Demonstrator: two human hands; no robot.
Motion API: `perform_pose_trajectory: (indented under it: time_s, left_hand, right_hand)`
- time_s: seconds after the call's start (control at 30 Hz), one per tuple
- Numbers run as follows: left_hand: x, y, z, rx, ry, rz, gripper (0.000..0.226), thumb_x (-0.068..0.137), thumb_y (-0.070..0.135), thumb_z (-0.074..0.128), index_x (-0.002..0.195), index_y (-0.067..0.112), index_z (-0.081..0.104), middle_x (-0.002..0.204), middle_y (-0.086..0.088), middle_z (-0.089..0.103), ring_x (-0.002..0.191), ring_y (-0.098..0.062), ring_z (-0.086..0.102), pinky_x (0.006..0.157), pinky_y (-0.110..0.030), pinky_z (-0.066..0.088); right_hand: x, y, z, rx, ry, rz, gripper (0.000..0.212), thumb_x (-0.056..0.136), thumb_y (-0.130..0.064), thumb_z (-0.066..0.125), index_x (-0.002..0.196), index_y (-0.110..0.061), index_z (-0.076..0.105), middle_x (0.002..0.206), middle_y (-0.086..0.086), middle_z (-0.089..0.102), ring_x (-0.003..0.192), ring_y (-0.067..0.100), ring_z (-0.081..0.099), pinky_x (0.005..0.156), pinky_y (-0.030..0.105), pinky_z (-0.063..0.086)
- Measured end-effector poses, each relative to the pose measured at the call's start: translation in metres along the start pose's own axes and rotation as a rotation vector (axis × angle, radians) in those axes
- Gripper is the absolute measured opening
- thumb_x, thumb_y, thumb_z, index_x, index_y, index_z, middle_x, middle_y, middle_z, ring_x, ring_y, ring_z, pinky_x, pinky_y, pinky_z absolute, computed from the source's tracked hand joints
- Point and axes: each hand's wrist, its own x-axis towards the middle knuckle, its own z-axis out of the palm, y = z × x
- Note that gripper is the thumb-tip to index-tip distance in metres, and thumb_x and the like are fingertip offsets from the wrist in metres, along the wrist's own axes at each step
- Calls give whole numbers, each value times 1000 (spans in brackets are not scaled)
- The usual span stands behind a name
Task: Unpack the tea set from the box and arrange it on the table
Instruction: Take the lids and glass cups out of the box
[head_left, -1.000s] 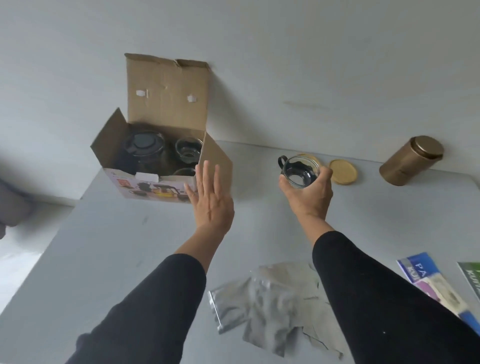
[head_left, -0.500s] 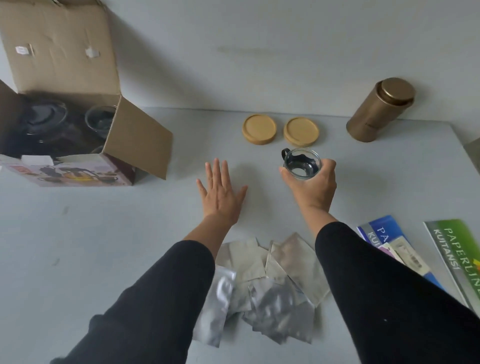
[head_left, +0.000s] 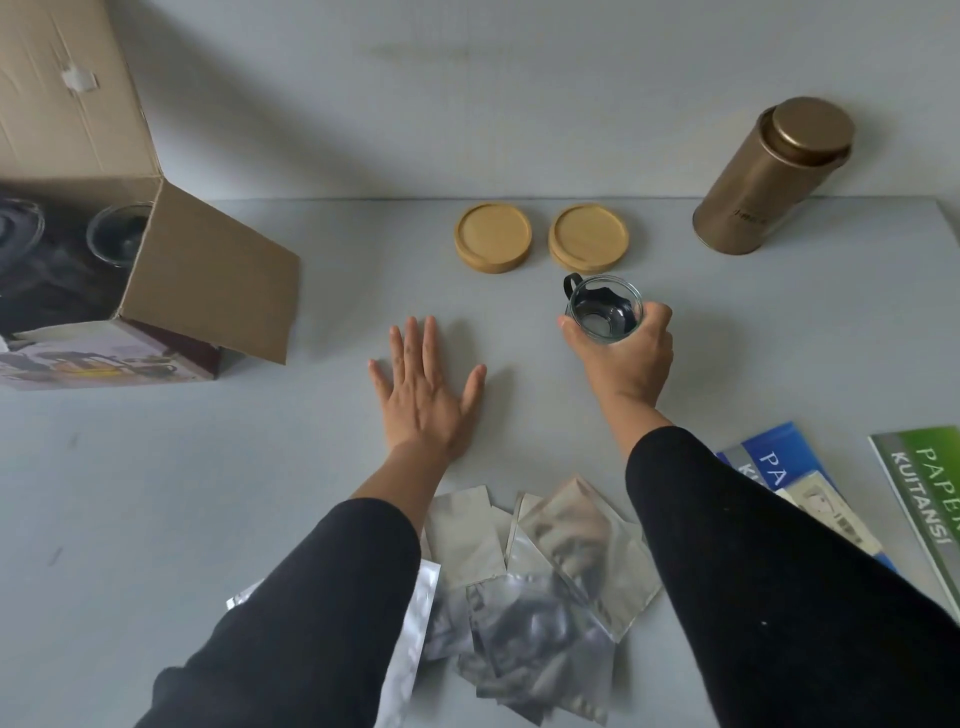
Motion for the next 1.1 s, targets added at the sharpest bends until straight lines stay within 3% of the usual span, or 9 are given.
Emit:
perform_pose_trajectory:
  time_s: [0.23, 0.43, 0.6, 0.7, 0.83, 0.93, 1.1]
  left_hand:
    - [0, 0, 0, 22, 0, 0, 76, 93, 62, 19, 152, 22, -6, 160, 1, -10, 146, -16, -17, 118, -44, -11]
    - [0, 0, 1, 46, -3, 3, 76, 92, 64, 16, 152, 22, -5, 160, 1, -10, 147, -16, -16, 117, -44, -12]
    - [0, 0, -2, 42, -30, 6, 77, 93, 63, 18, 152, 19, -5, 160, 0, -12, 146, -17, -17, 117, -44, -12]
    - [0, -2, -7, 36, -40, -1, 77, 94, 61, 16, 152, 16, -8, 159, -2, -16, 145, -19, -21, 117, -45, -12]
    - [-1, -13, -35, 67, 45, 10, 75, 95, 60, 12, 152, 16, -9, 159, -3, -17, 145, -21, -22, 115, -43, -15]
    - [0, -33, -69, 50, 141, 4, 73, 96, 57, 15, 152, 15, -7, 160, -2, -14, 146, -20, -20, 116, -44, -14]
    - [6, -91, -131, 36, 293, -46, 71, 97, 53, 21, 153, 15, -2, 161, -1, -8, 147, -20, -15, 118, -44, -10]
  right_hand:
    - [0, 5, 1, 9, -8, -23, 79, 56, -47, 85, 113, -7, 48, 112, 13, 59, 103, 32, 54, 84, 39, 48]
    - [2, 10, -2, 15, -53, -36, 77, 60, -43, 83, 119, -9, 46, 116, 12, 57, 108, 31, 52, 85, 34, 44]
    - [0, 7, -6, -25, -69, -95, 100, 59, -50, 82, 138, -13, 34, 135, 12, 47, 126, 29, 42, 103, 39, 40]
    - [-6, -7, -13, -95, -2, -222, 102, 62, -55, 78, 141, -10, 33, 141, 12, 42, 133, 30, 33, 107, 43, 34]
    - [-18, -42, -16, -100, -19, -389, 92, 68, -54, 73, 137, -4, 39, 138, 16, 44, 132, 35, 34, 108, 45, 31]
    - [-34, -75, -5, -76, -33, -511, 85, 69, -58, 65, 129, 0, 47, 127, 18, 53, 122, 37, 45, 103, 48, 37]
    - [-77, -142, 30, -43, -114, -657, 80, 70, -59, 56, 124, 1, 52, 115, 18, 58, 113, 37, 51, 98, 43, 39]
